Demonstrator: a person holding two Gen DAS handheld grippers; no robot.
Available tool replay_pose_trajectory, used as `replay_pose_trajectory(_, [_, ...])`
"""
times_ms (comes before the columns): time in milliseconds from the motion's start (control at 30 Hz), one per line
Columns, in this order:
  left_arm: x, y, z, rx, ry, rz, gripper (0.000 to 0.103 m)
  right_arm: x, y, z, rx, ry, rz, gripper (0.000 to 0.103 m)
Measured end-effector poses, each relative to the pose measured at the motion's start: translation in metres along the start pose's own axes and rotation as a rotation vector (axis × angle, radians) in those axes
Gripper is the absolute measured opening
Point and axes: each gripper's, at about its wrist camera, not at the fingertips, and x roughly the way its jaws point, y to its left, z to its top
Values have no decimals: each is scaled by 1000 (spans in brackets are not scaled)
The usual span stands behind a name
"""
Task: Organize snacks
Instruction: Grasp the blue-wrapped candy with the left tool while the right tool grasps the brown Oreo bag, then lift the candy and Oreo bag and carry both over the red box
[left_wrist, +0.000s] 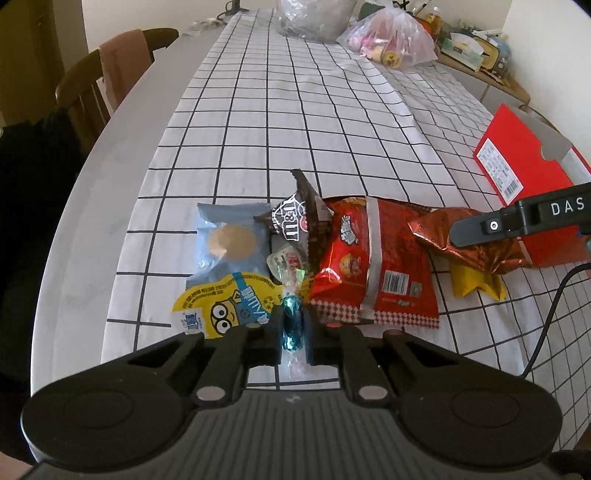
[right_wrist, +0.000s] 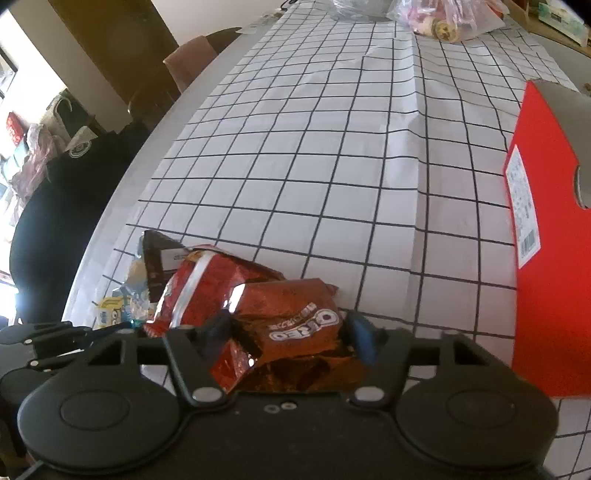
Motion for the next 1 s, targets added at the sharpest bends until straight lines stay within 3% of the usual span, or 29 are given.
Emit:
replay_pose_trajectory(233, [-5, 4, 2, -33, -4, 3, 11, -8, 0, -2, -3, -19, 9, 41])
replay_pose_trajectory(367, [-10, 5, 3, -47, -8, -5, 11, -15, 0, -7, -2, -27, -1, 37])
replay_pose_trajectory(1000, [-43, -10, 4, -43, -36, -49, 11, -77, 0, -35, 37, -159, -37, 27])
